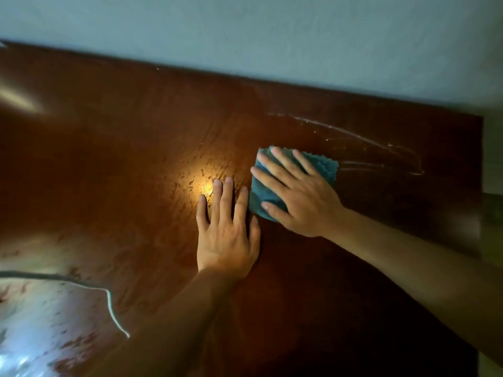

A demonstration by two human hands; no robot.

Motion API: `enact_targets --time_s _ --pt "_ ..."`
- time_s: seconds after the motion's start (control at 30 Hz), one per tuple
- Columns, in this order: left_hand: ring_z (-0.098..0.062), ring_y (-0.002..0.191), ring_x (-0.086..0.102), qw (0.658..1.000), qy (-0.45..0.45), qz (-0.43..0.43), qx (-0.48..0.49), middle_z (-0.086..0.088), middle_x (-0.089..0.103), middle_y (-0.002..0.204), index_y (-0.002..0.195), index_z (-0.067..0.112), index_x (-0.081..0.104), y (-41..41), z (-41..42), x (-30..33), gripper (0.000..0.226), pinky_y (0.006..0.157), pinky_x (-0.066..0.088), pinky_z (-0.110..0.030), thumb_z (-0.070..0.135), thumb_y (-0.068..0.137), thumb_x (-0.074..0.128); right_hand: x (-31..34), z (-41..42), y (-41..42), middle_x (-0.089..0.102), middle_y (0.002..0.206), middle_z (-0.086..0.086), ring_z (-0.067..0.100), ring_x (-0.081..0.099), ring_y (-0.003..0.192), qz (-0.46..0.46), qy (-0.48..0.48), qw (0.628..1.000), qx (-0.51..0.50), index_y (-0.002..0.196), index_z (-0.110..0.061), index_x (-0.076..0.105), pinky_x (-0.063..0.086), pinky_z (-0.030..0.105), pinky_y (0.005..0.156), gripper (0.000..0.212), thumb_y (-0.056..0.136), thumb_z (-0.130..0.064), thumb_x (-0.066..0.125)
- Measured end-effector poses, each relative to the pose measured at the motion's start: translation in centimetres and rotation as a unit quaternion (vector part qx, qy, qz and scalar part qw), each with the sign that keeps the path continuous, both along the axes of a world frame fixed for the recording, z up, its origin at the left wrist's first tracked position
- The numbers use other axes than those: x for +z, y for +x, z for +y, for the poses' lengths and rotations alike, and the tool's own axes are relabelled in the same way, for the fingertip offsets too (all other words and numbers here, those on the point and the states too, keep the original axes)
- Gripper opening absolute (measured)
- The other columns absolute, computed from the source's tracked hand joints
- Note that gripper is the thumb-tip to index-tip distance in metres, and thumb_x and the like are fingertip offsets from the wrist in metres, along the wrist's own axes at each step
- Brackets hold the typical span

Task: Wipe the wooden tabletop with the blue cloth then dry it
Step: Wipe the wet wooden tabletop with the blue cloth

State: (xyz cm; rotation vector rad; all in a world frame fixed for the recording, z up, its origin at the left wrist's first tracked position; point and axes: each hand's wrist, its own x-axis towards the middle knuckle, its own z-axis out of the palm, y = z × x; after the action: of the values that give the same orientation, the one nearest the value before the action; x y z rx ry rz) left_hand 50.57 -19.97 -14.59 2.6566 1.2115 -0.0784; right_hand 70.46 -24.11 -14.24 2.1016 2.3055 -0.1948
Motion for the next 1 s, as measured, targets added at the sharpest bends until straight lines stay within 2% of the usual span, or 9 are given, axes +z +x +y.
enact_targets --time_s 0.1,0.23,0.33,0.5,0.6,0.77,0.83,0.9,1.0 --pt "-0.030 0.155 0.003 1.000 0.009 -0.002 -0.001 -0.016 0.017 0.166 0.154 0.012 0.030 -0.1 0.0 -0.2 0.060 0.123 0.005 -0.056 0.043 0.104 0.023 0.4 4.1 2.0 0.019 0.171 0.005 0.025 0.012 0.159 0.001 -0.012 1.000 0.003 0.162 -0.022 0.027 0.011 0.049 0.128 0.066 0.104 -0.054 0.030" --pt "-0.030 0.155 0.005 1.000 0.012 0.004 0.003 -0.015 0.020 0.165 0.153 0.012 0.034 0.1 -0.1 -0.1 0.059 0.123 0.006 -0.056 0.043 0.103 0.025 1.1 12.3 3.4 0.012 0.172 0.002 0.025 0.006 0.160 -0.007 -0.013 0.994 -0.110 0.164 -0.023 0.018 0.005 0.047 0.129 0.069 0.103 -0.056 0.018" --pt "-0.030 0.155 0.007 1.000 0.013 0.005 0.008 -0.015 0.021 0.164 0.153 0.012 0.033 0.2 0.0 0.0 0.059 0.123 0.006 -0.055 0.042 0.103 0.026 0.8 14.6 1.0 0.008 0.173 0.005 0.028 0.003 0.160 0.000 -0.009 0.987 -0.158 0.164 -0.021 0.014 0.002 0.050 0.129 0.068 0.105 -0.055 0.019" --pt "-0.029 0.155 0.008 1.000 0.016 -0.017 0.016 -0.015 0.022 0.164 0.153 0.013 0.033 0.2 -0.1 0.2 0.058 0.124 0.006 -0.053 0.041 0.102 0.029 0.9 11.1 2.5 0.015 0.172 0.006 0.028 0.008 0.159 0.013 0.001 0.986 -0.165 0.163 -0.021 0.021 0.006 0.049 0.129 0.070 0.104 -0.057 0.017" --pt "-0.028 0.155 0.006 1.000 0.009 -0.018 0.022 -0.014 0.020 0.165 0.153 0.012 0.035 0.3 -0.1 0.5 0.059 0.124 0.004 -0.052 0.042 0.102 0.029 0.7 6.7 6.5 0.021 0.170 0.008 0.030 0.014 0.158 0.017 0.022 0.969 -0.244 0.162 -0.020 0.028 0.010 0.050 0.129 0.069 0.104 -0.056 0.023" --pt "-0.027 0.155 0.006 0.999 0.009 -0.037 0.026 -0.013 0.021 0.165 0.152 0.012 0.037 0.1 0.0 0.2 0.059 0.124 0.002 -0.050 0.041 0.101 0.031 0.9 6.0 7.4 0.013 0.172 0.010 0.032 0.008 0.159 0.008 0.011 0.922 -0.387 0.163 -0.019 0.020 0.003 0.053 0.127 0.071 0.103 -0.055 0.020" --pt "-0.027 0.155 0.007 0.999 0.010 -0.040 0.024 -0.012 0.021 0.165 0.152 0.012 0.037 0.1 -0.1 0.1 0.058 0.124 0.003 -0.051 0.041 0.101 0.033 0.8 7.0 4.6 0.012 0.172 0.009 0.032 0.006 0.159 0.016 0.012 0.927 -0.375 0.163 -0.019 0.019 0.002 0.054 0.127 0.072 0.102 -0.056 0.019" --pt "-0.027 0.155 0.007 0.999 0.008 -0.039 0.025 -0.012 0.021 0.165 0.152 0.012 0.036 0.0 -0.1 0.2 0.059 0.124 0.003 -0.051 0.041 0.101 0.032 0.7 6.8 2.4 0.013 0.172 0.009 0.032 0.007 0.159 0.023 0.004 0.949 -0.314 0.163 -0.019 0.020 0.005 0.054 0.128 0.072 0.102 -0.057 0.019" --pt "-0.027 0.155 0.006 0.999 0.004 -0.037 0.026 -0.010 0.021 0.165 0.152 0.012 0.036 0.0 -0.2 0.3 0.059 0.124 0.004 -0.052 0.042 0.101 0.032 0.7 4.4 3.6 0.014 0.172 0.008 0.029 0.009 0.159 0.020 0.007 0.964 -0.264 0.163 -0.021 0.022 0.007 0.051 0.129 0.070 0.104 -0.058 0.022"
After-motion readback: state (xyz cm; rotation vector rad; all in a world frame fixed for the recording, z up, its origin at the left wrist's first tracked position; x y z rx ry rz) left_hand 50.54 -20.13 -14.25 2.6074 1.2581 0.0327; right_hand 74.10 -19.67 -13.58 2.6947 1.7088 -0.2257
